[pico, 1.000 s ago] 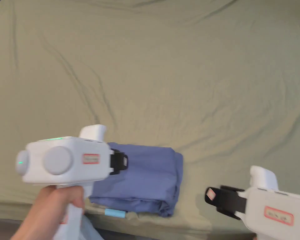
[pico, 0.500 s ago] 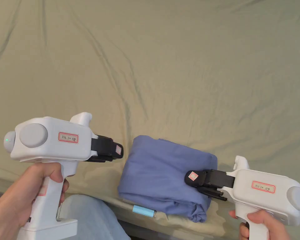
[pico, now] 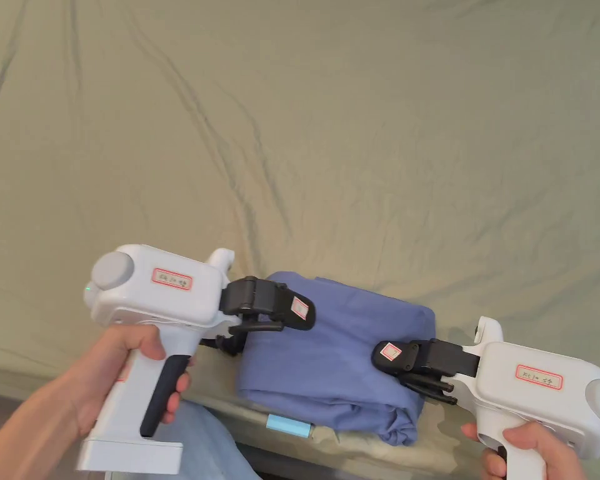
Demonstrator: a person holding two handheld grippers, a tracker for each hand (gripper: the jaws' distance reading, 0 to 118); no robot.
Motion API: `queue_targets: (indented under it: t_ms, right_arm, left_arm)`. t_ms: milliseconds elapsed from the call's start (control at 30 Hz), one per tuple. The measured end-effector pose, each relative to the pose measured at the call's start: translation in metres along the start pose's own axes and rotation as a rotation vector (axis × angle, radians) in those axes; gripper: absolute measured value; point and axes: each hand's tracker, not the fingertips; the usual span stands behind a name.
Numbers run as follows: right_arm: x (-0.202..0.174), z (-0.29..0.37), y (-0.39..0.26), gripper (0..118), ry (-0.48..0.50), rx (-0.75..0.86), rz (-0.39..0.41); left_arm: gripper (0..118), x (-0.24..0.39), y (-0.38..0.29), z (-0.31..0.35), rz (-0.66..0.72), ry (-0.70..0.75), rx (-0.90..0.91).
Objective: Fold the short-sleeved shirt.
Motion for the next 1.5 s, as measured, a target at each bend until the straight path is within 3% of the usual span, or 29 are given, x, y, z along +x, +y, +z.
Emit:
queue_targets:
  t_ms: [67, 100, 133, 167, 300, 467, 667, 833, 967, 1100, 1133, 1167, 1200, 1233, 1300, 1433, 1467, 1500]
  right_arm:
    - [-0.005, 0.002, -0.001, 9, -0.011, 0.001, 0.008]
    - [-0.01, 0.004, -0.001, 9, -0.038, 0.006, 0.029]
    - [-0.017, 0.008, -0.002, 9, -0.063, 0.02, 0.052]
    - [-0.024, 0.014, -0.004, 9, -0.063, 0.028, 0.069]
    - [-0.058, 0.046, -0.015, 9, -0.059, 0.14, 0.205]
    - [-0.086, 0.07, -0.016, 9, -0.15, 0.211, 0.285]
    - [-0.096, 0.058, 0.003, 9, -0.156, 0.259, 0.24]
    - [-0.101, 0.05, 0.014, 9, -0.155, 0.294, 0.228]
    - [-0.108, 0.044, 0.016, 9, -0.182, 0.296, 0.225]
    - [-0.107, 0.05, 0.019, 9, -0.205, 0.283, 0.236]
    - [-0.107, 0.053, 0.019, 9, -0.206, 0.284, 0.238]
    - [-0.11, 0.055, 0.021, 9, -0.204, 0.283, 0.239]
    - [-0.111, 0.058, 0.021, 9, -0.203, 0.287, 0.242]
    - [-0.113, 0.062, 0.021, 9, -0.205, 0.295, 0.248]
    - [-0.12, 0.068, 0.021, 9, -0.218, 0.31, 0.285]
    - [-0.146, 0.088, 0.029, 9, -0.354, 0.368, 0.425]
    - [-0.156, 0.093, 0.031, 9, -0.402, 0.383, 0.475]
    - [-0.167, 0.097, 0.032, 9, -0.465, 0.402, 0.522]
  left_arm:
    - [110, -0.003, 0.0, -0.006, -0.008, -0.011, 0.003]
    - [97, 0.0, 0.001, -0.005, -0.013, 0.005, 0.011]
    - [67, 0.002, 0.002, -0.004, -0.038, 0.13, 0.014]
    - [24, -0.001, 0.003, -0.007, -0.069, 0.174, -0.002]
    - [24, -0.002, 0.007, 0.006, -0.062, 0.11, -0.002]
    - [24, -0.012, 0.023, 0.079, -0.081, 0.199, 0.046]
    - [24, -0.045, 0.062, 0.251, -0.02, 0.527, 0.154]
    - [24, -0.074, 0.078, 0.374, 0.139, 0.781, 0.229]
    - [24, -0.094, 0.085, 0.424, 0.212, 0.861, 0.284]
    - [26, -0.092, 0.084, 0.424, 0.215, 0.879, 0.295]
    - [47, -0.087, 0.083, 0.421, 0.173, 0.925, 0.299]
    - [101, -0.082, 0.081, 0.419, 0.125, 0.98, 0.305]
    - [118, -0.074, 0.081, 0.418, 0.085, 1.024, 0.315]
    - [116, -0.058, 0.078, 0.422, 0.029, 0.989, 0.423]
    - [109, -0.026, 0.075, 0.416, 0.013, 1.034, 0.439]
    - [104, 0.07, 0.069, 0.35, -0.262, 1.019, 0.464]
    - [83, 0.098, 0.065, 0.317, -0.343, 0.98, 0.454]
    - [34, 0.123, 0.06, 0.291, -0.406, 0.949, 0.457]
